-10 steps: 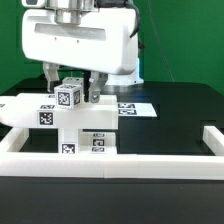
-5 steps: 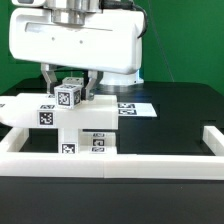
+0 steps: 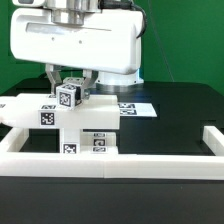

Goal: Assemble chair

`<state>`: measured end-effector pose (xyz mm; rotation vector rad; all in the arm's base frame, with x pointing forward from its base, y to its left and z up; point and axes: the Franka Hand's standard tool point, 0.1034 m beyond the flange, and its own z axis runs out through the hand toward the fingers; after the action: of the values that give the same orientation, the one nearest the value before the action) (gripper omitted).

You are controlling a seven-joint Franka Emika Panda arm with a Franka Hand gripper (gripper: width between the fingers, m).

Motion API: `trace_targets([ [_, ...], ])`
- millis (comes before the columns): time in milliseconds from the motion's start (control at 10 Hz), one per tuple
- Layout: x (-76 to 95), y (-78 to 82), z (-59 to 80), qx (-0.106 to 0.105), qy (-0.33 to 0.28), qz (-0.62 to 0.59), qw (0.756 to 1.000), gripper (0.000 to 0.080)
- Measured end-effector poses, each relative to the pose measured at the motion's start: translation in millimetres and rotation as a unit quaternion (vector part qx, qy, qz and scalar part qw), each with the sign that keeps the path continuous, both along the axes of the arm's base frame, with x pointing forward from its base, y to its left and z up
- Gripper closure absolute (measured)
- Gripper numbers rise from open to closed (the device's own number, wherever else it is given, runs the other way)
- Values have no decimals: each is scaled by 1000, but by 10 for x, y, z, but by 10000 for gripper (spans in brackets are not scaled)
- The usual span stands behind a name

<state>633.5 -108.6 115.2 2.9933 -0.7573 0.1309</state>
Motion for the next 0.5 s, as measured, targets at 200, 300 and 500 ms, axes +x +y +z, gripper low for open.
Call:
trace_targets([
  [200, -3, -5, -2, 9, -8, -111, 994, 514],
  [300, -5, 3, -6, 12, -11, -159, 987, 514],
  [500, -4, 5, -8, 17, -17, -239, 971, 512],
])
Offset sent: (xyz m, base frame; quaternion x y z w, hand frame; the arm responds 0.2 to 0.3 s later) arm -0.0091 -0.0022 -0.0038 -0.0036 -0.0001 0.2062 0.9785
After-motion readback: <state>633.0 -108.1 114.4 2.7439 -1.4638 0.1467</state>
